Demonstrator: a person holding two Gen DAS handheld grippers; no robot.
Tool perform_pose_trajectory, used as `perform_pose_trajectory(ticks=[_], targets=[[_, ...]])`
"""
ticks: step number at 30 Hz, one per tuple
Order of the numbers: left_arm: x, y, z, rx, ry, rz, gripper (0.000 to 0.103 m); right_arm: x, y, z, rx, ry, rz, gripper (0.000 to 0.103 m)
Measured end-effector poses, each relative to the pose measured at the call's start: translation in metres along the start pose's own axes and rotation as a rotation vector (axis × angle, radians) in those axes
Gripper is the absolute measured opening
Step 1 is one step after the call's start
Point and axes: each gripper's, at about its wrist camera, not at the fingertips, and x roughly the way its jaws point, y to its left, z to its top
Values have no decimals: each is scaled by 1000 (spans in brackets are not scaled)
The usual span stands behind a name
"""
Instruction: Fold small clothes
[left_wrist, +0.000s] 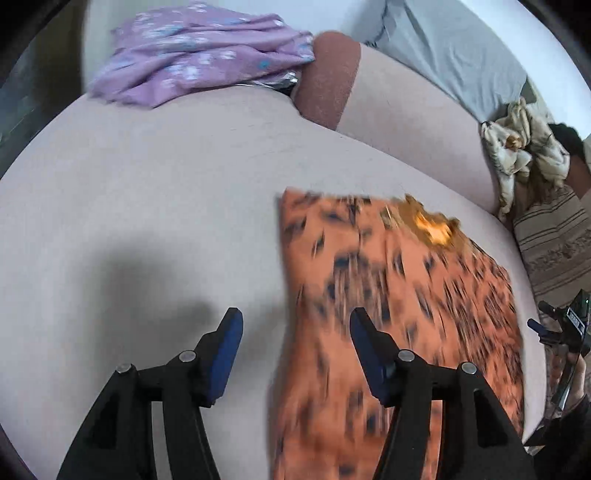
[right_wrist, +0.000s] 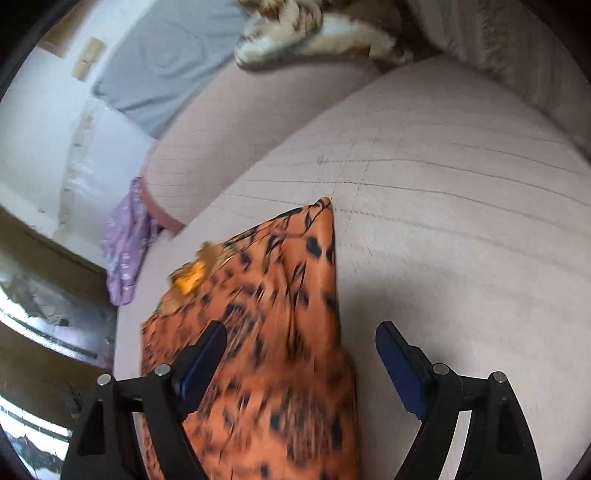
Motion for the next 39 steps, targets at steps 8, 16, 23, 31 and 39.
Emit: perform_pose_trajectory(ticks=[8, 16, 23, 31, 39], targets=[[69, -2, 41, -24, 39, -50, 63, 67, 6, 32, -19, 41, 28, 85], [44, -42, 45, 177, -120, 126, 8, 73, 50, 34, -244, 46, -171, 12], [55, -31, 35, 195, -77, 227, 17, 82, 28, 28, -219, 11, -295, 28], [-1, -58, 13, 168, -175, 2, 61, 20, 57, 24, -153, -99, 38, 73], [28, -40, 0, 74, -29, 220, 62, 53, 22, -2, 51, 11, 32, 75]])
